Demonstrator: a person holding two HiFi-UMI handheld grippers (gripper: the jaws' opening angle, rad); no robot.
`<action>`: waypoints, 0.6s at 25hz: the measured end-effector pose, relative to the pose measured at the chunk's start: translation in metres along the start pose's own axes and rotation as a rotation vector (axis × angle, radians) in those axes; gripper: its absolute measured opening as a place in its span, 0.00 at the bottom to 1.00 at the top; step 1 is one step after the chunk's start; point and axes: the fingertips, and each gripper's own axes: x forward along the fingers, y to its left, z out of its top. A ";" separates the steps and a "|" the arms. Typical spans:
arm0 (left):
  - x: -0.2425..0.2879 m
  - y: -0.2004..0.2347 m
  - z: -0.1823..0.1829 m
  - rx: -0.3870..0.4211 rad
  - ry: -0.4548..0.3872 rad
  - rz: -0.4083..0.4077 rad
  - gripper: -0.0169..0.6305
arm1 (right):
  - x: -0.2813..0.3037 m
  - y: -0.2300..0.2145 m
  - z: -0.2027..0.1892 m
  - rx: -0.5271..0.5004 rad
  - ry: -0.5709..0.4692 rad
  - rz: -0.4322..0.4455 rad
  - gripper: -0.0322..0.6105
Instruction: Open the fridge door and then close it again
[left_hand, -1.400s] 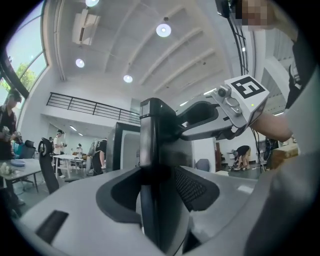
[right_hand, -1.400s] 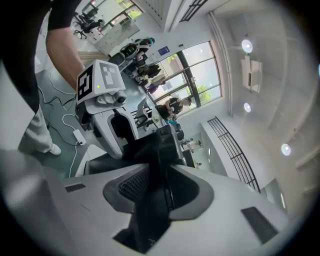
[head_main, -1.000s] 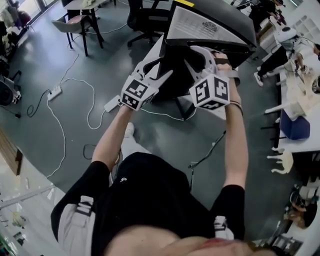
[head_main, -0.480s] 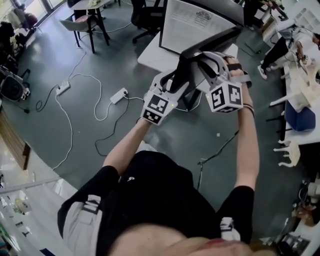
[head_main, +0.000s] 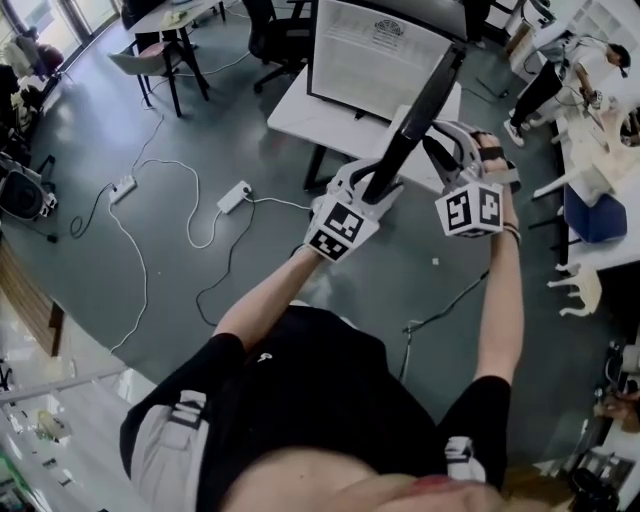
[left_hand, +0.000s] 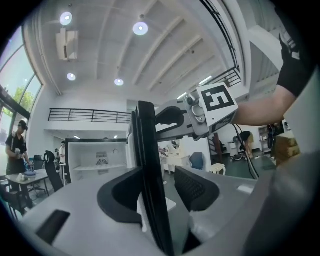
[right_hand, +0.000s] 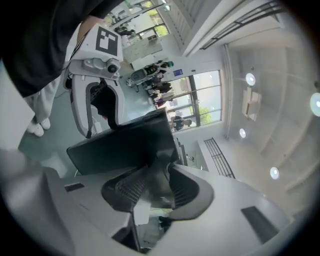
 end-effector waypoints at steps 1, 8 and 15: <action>-0.001 -0.003 0.004 0.006 -0.003 -0.020 0.33 | -0.005 -0.002 -0.005 0.065 0.012 -0.029 0.25; -0.025 -0.005 0.008 -0.058 -0.053 -0.062 0.24 | -0.045 0.030 -0.019 0.876 -0.056 -0.261 0.06; -0.038 -0.006 -0.011 -0.058 -0.030 0.006 0.03 | -0.070 0.096 -0.029 1.372 -0.050 -0.490 0.05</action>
